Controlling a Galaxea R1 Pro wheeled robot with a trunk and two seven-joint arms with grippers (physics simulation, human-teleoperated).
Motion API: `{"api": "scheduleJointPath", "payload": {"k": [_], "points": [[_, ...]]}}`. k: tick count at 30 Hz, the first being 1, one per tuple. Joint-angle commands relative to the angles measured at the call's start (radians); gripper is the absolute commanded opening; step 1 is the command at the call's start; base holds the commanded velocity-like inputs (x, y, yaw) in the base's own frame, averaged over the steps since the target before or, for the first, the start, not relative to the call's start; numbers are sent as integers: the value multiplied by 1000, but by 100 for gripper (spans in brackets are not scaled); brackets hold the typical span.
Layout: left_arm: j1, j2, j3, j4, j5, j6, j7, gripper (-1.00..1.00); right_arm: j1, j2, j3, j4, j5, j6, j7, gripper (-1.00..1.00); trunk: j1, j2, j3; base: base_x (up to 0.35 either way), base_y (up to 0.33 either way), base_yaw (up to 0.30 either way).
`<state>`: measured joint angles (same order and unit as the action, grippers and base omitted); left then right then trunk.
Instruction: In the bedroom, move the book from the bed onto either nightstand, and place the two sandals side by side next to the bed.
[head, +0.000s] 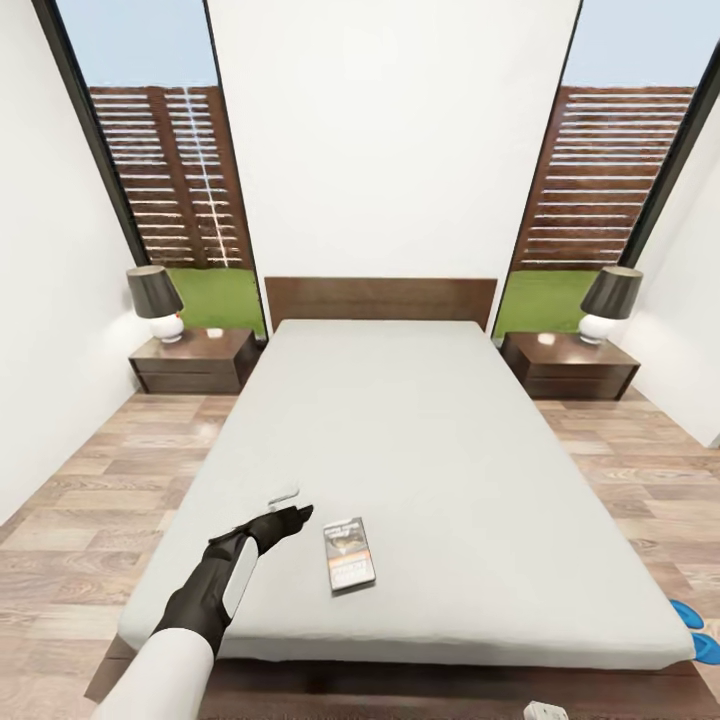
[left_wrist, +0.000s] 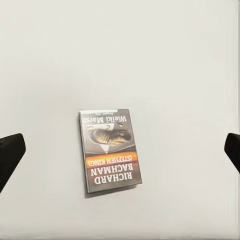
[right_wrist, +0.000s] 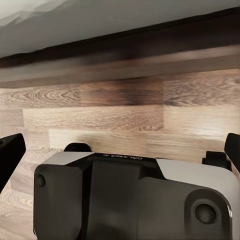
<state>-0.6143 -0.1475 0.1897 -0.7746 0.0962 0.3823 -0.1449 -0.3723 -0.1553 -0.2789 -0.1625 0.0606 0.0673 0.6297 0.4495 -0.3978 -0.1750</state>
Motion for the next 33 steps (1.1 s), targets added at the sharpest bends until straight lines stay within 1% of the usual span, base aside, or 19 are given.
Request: {"api": "scheduleJointPath", "payload": {"k": [1, 6, 10, 13, 17, 20, 33], "points": [[-1, -1, 5, -1, 9, 8, -17, 100, -1, 0, -8, -2, 6, 7, 5, 100, 1, -2, -4, 0, 0, 14], [-1, 1, 1, 0, 3, 6, -118, 100, -1, 0, -7, -2, 7, 6, 4, 100, 1, -2, -11, 0, 0, 5], [-1, 2, -1, 1, 0, 6, -136, 100, -1, 0, -6, -2, 7, 6, 4, 100, 1, -2, -17, 0, 0, 0], [-1, 2, -1, 1, -1, 8, -133, 100, -1, 0, -6, -2, 8, 5, 4, 100, 1, -2, -22, 0, 0, 0], [-1, 2, 0, 0, -1, 11, -92, 100, -1, 0, -6, -2, 8, 5, 4, 100, 1, -2, -28, 0, 0, 0], [-1, 2, -1, -1, 0, 12, -76, 100, -1, 0, -6, -2, 8, 5, 4, 100, 1, -2, -33, 0, 0, 0], [-1, 2, -1, -3, 0, 12, -71, 100, -1, 0, -6, -2, 8, 5, 4, 100, 1, -2, -53, 0, 0, 0]]}}
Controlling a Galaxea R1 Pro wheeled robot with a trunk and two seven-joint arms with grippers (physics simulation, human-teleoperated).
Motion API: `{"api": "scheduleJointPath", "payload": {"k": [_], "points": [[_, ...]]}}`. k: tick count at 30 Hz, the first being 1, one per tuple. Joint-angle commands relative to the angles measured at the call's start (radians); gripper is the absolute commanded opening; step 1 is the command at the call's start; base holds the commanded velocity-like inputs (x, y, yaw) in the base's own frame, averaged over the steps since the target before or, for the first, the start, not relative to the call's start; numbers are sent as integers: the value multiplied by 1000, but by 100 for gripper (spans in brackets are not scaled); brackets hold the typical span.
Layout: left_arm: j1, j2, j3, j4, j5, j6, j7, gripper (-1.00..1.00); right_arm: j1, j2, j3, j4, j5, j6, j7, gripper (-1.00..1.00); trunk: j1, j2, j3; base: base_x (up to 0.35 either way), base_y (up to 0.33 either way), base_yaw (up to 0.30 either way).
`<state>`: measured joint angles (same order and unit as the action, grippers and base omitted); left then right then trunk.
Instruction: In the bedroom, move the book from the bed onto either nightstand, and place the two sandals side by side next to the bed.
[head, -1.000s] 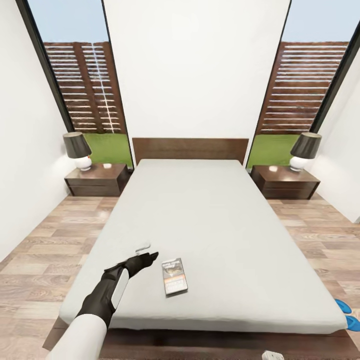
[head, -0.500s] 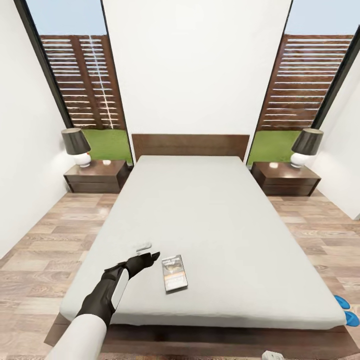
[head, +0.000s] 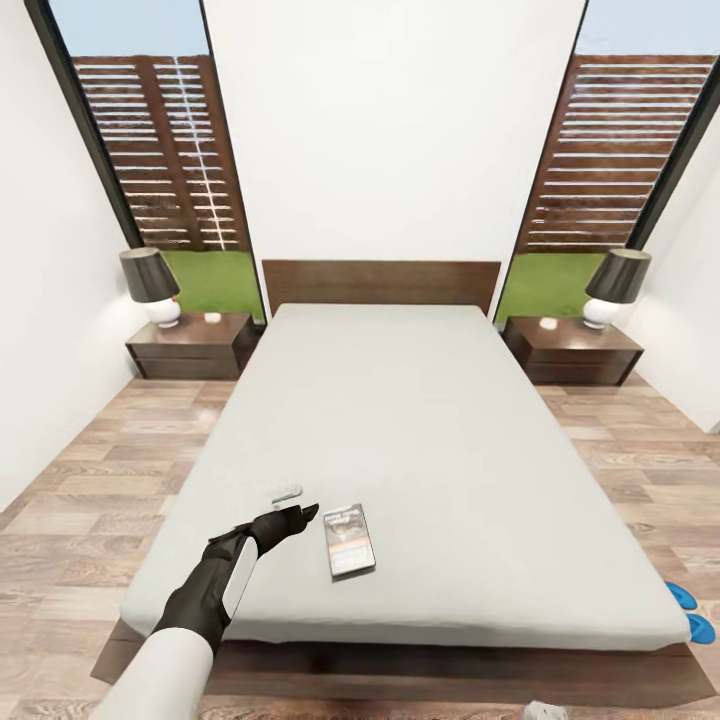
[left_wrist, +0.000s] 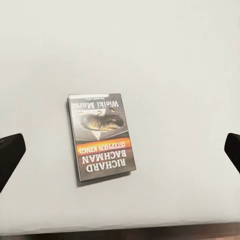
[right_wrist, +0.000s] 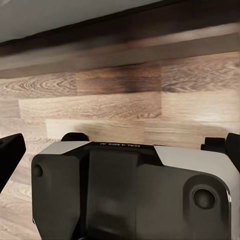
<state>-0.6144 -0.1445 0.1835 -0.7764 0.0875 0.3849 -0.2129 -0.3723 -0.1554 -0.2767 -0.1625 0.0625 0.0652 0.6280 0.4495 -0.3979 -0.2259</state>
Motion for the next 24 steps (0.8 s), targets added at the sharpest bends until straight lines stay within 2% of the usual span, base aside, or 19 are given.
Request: {"api": "scheduleJointPath", "payload": {"k": [1, 24], "points": [[-1, -1, 5, -1, 9, 9, -3, 100, 0, 0, -9, -2, 6, 7, 5, 100, 1, -2, -4, 0, 0, 0], [-1, -1, 5, -1, 11, 9, -4, 100, 0, 0, -9, -2, 6, 1, 4, 100, 1, -2, -39, 0, 0, 0]]}}
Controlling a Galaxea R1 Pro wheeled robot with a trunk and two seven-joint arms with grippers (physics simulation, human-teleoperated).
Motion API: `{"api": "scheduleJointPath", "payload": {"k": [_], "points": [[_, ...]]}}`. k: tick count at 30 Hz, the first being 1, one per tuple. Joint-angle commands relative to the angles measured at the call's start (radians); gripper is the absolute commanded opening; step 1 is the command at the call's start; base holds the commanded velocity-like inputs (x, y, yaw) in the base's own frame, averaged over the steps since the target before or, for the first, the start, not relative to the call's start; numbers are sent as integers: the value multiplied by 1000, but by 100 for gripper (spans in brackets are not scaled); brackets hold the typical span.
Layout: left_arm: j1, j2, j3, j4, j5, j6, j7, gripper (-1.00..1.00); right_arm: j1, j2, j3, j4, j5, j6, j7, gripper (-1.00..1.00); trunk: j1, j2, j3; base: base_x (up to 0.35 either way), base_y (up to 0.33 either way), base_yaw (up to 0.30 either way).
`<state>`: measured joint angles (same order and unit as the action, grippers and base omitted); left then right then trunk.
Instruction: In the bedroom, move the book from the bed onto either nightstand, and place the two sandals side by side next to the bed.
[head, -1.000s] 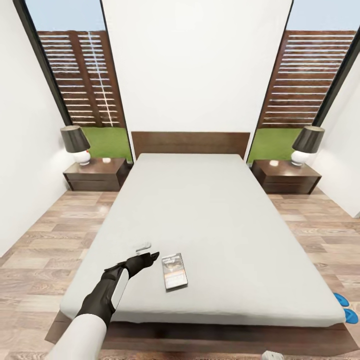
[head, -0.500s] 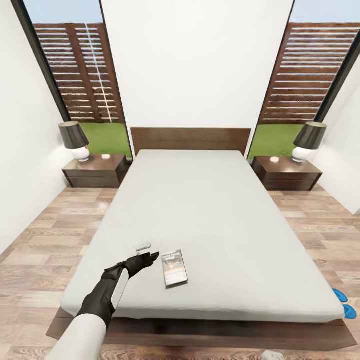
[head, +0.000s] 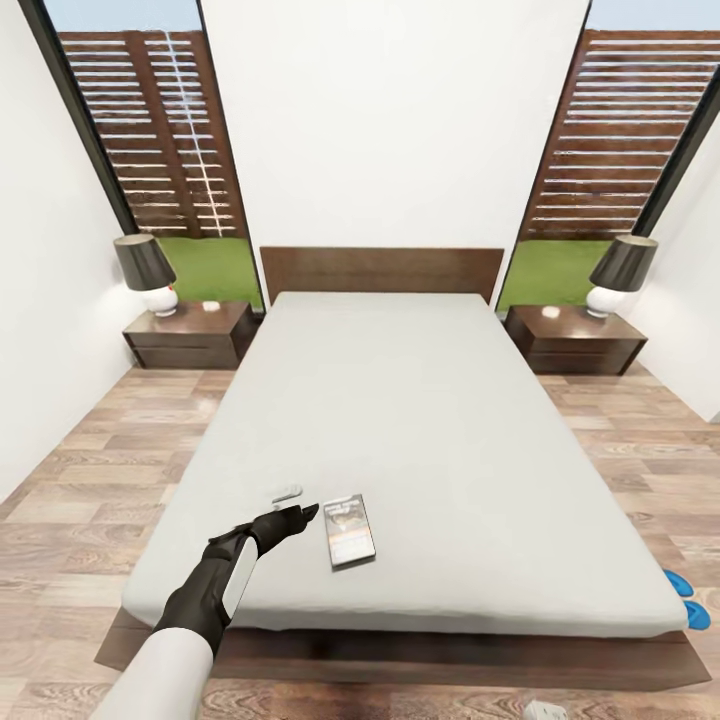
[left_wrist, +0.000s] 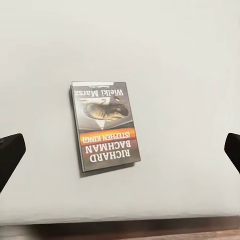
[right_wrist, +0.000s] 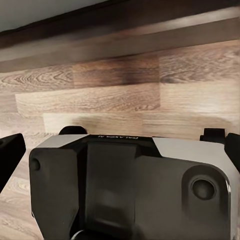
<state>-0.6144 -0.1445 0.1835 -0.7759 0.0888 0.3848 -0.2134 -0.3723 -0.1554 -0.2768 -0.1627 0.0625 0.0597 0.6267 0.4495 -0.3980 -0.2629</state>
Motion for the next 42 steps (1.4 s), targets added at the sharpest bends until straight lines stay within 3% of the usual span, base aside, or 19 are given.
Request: {"api": "scheduleJointPath", "payload": {"k": [1, 36, 42], "points": [[-1, -1, 5, -2, 9, 9, -4, 100, 0, 0, -9, -1, 6, 6, 5, 100, 1, -2, -3, 0, 0, 0], [-1, -1, 2, -2, 11, 8, -22, 100, 0, 0, -13, -2, 5, 4, 7, 100, 1, -2, -58, 0, 0, 0], [-1, -1, 2, -2, 11, 8, -49, 100, 0, -24, -22, -7, 4, 3, -4, 100, 1, -2, -67, 0, 0, 0]]}}
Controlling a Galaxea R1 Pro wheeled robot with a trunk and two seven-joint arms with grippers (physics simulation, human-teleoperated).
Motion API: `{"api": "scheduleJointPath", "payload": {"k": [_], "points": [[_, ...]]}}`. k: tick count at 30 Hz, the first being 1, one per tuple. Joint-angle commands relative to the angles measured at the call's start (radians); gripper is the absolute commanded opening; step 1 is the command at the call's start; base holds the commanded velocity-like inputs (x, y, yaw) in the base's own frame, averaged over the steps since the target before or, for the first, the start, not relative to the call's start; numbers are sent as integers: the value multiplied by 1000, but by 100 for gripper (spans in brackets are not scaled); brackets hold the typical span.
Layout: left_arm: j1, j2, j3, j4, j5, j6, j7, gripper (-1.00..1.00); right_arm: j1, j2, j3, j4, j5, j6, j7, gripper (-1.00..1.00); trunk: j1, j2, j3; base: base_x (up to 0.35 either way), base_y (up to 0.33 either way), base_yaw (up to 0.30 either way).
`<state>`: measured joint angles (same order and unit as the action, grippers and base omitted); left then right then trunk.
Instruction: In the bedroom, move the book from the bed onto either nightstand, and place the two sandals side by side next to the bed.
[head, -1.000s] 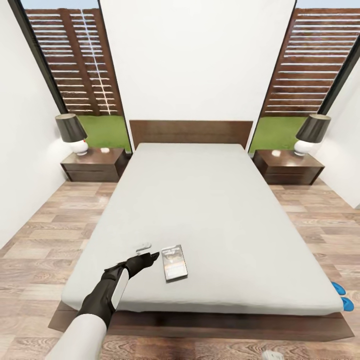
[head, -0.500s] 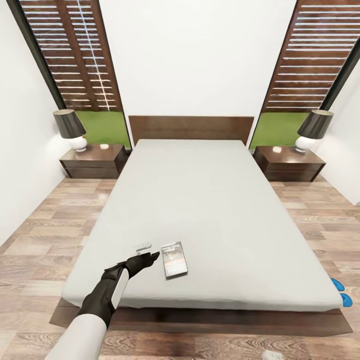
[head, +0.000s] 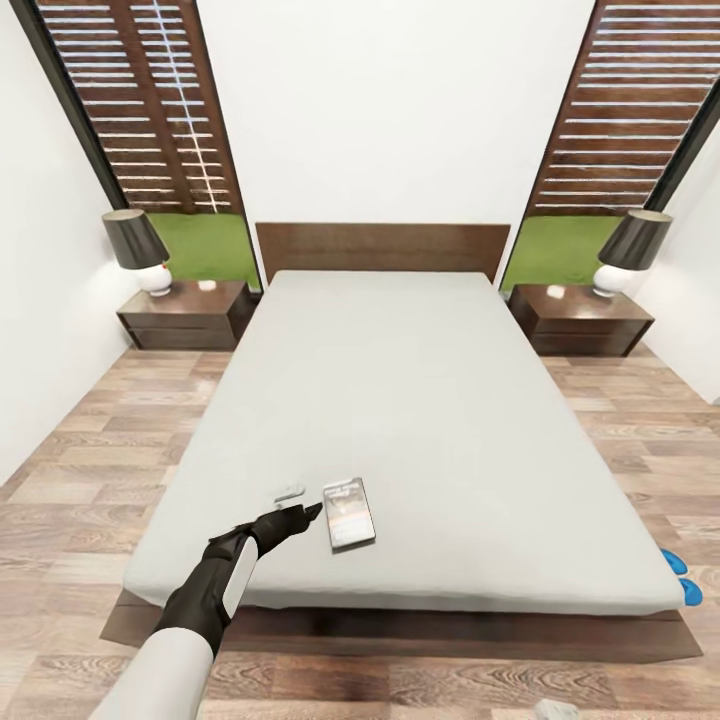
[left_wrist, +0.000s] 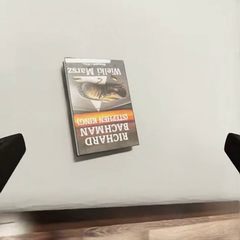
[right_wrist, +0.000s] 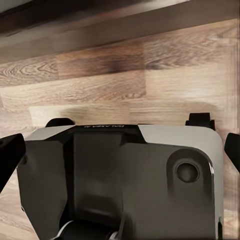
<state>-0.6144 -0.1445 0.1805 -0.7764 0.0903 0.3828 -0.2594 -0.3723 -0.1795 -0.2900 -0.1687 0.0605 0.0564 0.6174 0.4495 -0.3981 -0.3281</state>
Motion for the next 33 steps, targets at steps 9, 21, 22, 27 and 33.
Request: {"api": "scheduleJointPath", "payload": {"k": [9, 21, 22, 27, 33], "points": [[-1, -1, 5, -1, 9, 10, -4, 100, 0, -25, -9, -3, 3, 6, 11, 100, 0, -2, -16, 0, 0, 0], [-1, -2, 1, 0, 9, 9, -4, 100, 0, -139, -6, 3, -83, 17, 379, 100, 0, -2, -35, 0, 0, 0], [-1, -2, -1, 0, 9, 8, -5, 100, 0, -140, -6, 3, -84, 17, 409, 100, 0, -2, -36, 0, 0, 0], [-1, -2, -2, 0, 9, 8, -5, 100, 0, -141, -5, 3, -84, 15, 432, 100, 0, -2, -41, 0, 0, 0], [-1, -3, -3, 0, 9, 7, -5, 100, 0, -141, -5, 3, -84, 8, 432, 100, 0, -2, -41, 33, 0, 0]]}}
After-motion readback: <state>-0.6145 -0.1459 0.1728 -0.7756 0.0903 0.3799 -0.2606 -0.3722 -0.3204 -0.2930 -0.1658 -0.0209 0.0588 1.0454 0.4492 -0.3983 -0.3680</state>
